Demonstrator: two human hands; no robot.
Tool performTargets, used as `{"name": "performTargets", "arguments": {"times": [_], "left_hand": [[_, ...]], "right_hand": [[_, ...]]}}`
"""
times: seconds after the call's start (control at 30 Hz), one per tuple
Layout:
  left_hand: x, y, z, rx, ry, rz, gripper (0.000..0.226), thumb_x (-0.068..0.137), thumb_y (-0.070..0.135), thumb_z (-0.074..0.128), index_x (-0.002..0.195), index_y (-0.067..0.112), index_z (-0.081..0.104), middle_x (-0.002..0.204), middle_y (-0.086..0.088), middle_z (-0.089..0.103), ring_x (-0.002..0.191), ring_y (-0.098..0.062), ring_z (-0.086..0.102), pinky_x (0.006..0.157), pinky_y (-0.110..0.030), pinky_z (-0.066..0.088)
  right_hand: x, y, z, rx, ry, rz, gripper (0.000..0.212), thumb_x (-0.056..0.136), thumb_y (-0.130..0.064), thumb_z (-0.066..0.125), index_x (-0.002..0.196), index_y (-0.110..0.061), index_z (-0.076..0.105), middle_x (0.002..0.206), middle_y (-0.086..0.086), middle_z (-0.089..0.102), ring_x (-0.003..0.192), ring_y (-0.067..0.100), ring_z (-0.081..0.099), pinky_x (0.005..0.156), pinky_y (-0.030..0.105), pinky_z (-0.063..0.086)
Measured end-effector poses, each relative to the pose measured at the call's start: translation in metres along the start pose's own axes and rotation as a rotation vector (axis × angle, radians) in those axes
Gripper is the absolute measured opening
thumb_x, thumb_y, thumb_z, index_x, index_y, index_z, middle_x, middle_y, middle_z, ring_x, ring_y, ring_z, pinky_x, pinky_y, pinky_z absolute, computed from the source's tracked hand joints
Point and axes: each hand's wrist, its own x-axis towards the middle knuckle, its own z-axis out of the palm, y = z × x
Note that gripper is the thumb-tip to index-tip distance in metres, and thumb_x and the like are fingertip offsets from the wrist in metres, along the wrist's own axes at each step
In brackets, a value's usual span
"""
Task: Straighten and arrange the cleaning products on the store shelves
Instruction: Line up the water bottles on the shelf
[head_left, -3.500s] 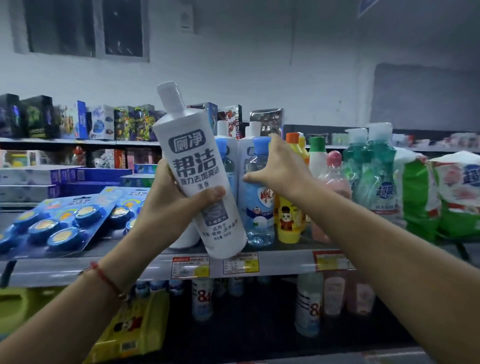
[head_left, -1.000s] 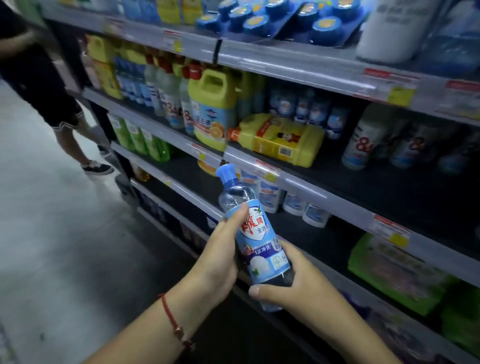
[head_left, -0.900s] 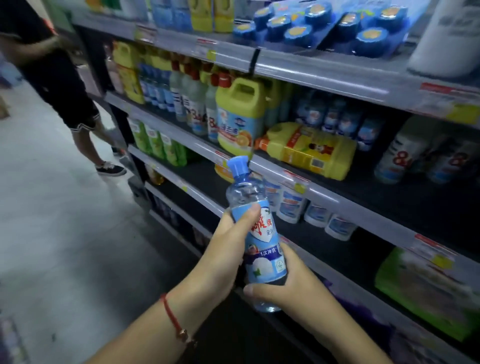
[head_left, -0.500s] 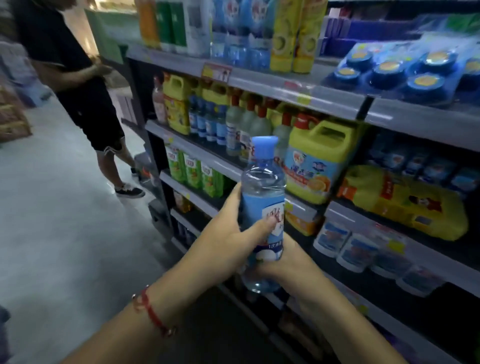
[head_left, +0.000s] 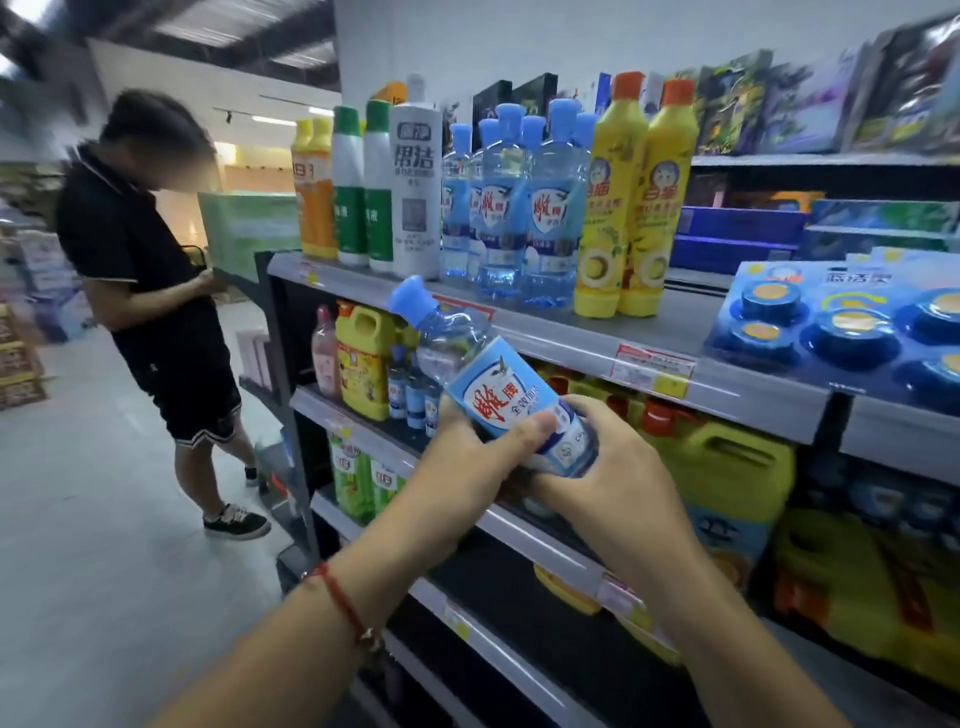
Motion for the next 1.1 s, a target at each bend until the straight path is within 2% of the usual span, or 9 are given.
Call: {"name": "performTargets", "arguments": {"times": [0.17, 0.3, 0.43, 0.63, 0.77, 0.83, 0.9, 1.0, 1.1], "left_hand": [[0.064, 0.042, -0.042, -0.020, 0.073, 0.102, 0.068, 0.073, 0.044, 0.084, 0.125, 0.009, 0.057, 0.102, -0.009, 0.079, 0.089, -0.027, 0.078, 0.067, -0.039, 0.063], [0.106, 0.064, -0.077, 0.080, 0.104, 0.176, 0.062, 0.072, 0.043, 0.073, 0.126, 0.017, 0.056, 0.108, -0.010, 0.077, 0.091, -0.029, 0.077, 0.071, -0.044, 0.063], [0.144, 0.083, -0.102, 0.188, 0.063, 0.311, 0.051, 0.078, 0.037, 0.071, 0.125, 0.026, 0.057, 0.104, -0.001, 0.078, 0.095, -0.020, 0.076, 0.075, -0.036, 0.064], [0.215, 0.112, -0.136, 0.338, -0.054, 0.491, 0.056, 0.089, 0.022, 0.073, 0.139, 0.031, 0.051, 0.106, 0.000, 0.076, 0.097, -0.014, 0.074, 0.077, -0.030, 0.063], [0.267, 0.118, -0.141, 0.367, -0.222, 0.518, 0.061, 0.091, 0.014, 0.073, 0.141, 0.035, 0.045, 0.103, 0.005, 0.077, 0.094, -0.009, 0.075, 0.074, -0.025, 0.062], [0.292, 0.109, -0.142, 0.363, -0.308, 0.527, 0.062, 0.090, 0.009, 0.074, 0.142, 0.029, 0.045, 0.106, 0.004, 0.076, 0.098, -0.011, 0.074, 0.077, -0.027, 0.062], [0.311, 0.099, -0.142, 0.343, -0.389, 0.533, 0.067, 0.090, 0.007, 0.074, 0.146, 0.026, 0.043, 0.114, 0.000, 0.074, 0.105, -0.015, 0.073, 0.082, -0.031, 0.062], [0.334, 0.083, -0.143, 0.301, -0.451, 0.544, 0.066, 0.091, 0.010, 0.073, 0.147, 0.026, 0.042, 0.112, 0.001, 0.074, 0.102, -0.013, 0.073, 0.082, -0.029, 0.061], [0.350, 0.069, -0.143, 0.283, -0.401, 0.558, 0.058, 0.092, 0.018, 0.073, 0.142, 0.026, 0.044, 0.112, 0.007, 0.073, 0.103, -0.011, 0.072, 0.092, -0.042, 0.060]], "right_hand": [[0.067, -0.017, 0.009, 0.163, -0.066, -0.092, 0.037, 0.082, -0.035, 0.079, 0.107, -0.050, 0.056, 0.106, -0.027, 0.062, 0.094, -0.019, 0.059, 0.068, 0.010, 0.051], [0.116, -0.020, 0.039, 0.155, -0.159, -0.160, 0.052, 0.087, -0.028, 0.075, 0.121, -0.055, 0.046, 0.110, -0.039, 0.055, 0.102, -0.023, 0.053, 0.075, 0.003, 0.045], [0.158, -0.027, 0.070, 0.172, -0.148, -0.169, 0.073, 0.087, -0.031, 0.073, 0.146, -0.047, 0.033, 0.128, -0.031, 0.054, 0.112, -0.011, 0.056, 0.090, 0.019, 0.051], [0.217, -0.043, 0.096, 0.164, -0.102, -0.126, 0.088, 0.085, -0.043, 0.071, 0.152, -0.050, 0.014, 0.153, -0.023, 0.035, 0.138, 0.007, 0.042, 0.111, 0.038, 0.041], [0.251, -0.050, 0.108, 0.152, -0.026, -0.048, 0.068, 0.084, -0.040, 0.071, 0.138, -0.050, 0.031, 0.137, -0.026, 0.051, 0.126, 0.000, 0.051, 0.106, 0.036, 0.045], [0.261, -0.051, 0.117, 0.122, 0.031, 0.010, 0.075, 0.077, -0.047, 0.071, 0.142, -0.047, 0.033, 0.135, -0.025, 0.054, 0.126, 0.002, 0.053, 0.107, 0.038, 0.044], [0.267, -0.052, 0.126, 0.064, 0.083, 0.083, 0.091, 0.071, -0.056, 0.071, 0.150, -0.040, 0.027, 0.141, -0.020, 0.051, 0.133, 0.007, 0.048, 0.110, 0.036, 0.041], [0.268, -0.056, 0.136, -0.064, 0.151, 0.167, 0.086, 0.082, -0.045, 0.069, 0.153, -0.039, 0.021, 0.146, -0.015, 0.045, 0.135, 0.012, 0.044, 0.106, 0.033, 0.041], [0.265, -0.060, 0.146, -0.243, 0.188, 0.195, 0.092, 0.088, -0.044, 0.064, 0.160, -0.038, 0.007, 0.165, -0.014, 0.019, 0.150, 0.009, 0.023, 0.115, 0.030, 0.030]]}}
